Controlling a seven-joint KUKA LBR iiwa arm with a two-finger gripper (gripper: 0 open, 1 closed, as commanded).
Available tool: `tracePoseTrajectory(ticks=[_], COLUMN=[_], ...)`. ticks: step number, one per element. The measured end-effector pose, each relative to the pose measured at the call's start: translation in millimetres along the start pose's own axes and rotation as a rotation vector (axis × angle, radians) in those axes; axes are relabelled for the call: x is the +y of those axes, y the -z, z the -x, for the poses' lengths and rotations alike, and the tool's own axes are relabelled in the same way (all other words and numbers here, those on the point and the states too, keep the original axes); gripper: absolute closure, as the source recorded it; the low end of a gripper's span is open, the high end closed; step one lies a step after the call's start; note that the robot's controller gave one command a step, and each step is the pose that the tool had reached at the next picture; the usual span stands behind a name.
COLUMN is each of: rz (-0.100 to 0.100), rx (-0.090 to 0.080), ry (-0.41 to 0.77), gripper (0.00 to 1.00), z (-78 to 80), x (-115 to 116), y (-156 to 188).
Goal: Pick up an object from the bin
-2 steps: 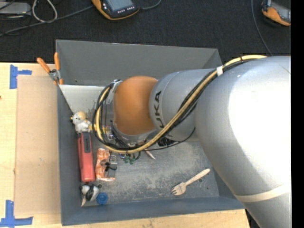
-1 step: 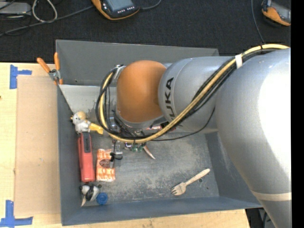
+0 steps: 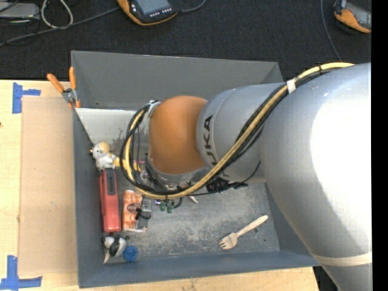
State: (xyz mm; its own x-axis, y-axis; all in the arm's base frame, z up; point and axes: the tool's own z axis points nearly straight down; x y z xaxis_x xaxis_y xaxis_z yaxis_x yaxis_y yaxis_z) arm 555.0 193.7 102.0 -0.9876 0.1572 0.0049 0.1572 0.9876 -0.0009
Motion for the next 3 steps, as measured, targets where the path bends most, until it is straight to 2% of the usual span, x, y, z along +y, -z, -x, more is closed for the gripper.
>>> tracePoseTrajectory(ticks=[1,2,3], rz=[0.004,0.004,0.005], rx=[-0.012,-0.005,-0.005], ry=[0.235,-0.068,-0.068], gripper=[0.00,1.00,1.00], z=[5.6,-12.7,-12.7], x=[16.0,8.6,8.5], y=[-24.4,-29.7,-29.7])
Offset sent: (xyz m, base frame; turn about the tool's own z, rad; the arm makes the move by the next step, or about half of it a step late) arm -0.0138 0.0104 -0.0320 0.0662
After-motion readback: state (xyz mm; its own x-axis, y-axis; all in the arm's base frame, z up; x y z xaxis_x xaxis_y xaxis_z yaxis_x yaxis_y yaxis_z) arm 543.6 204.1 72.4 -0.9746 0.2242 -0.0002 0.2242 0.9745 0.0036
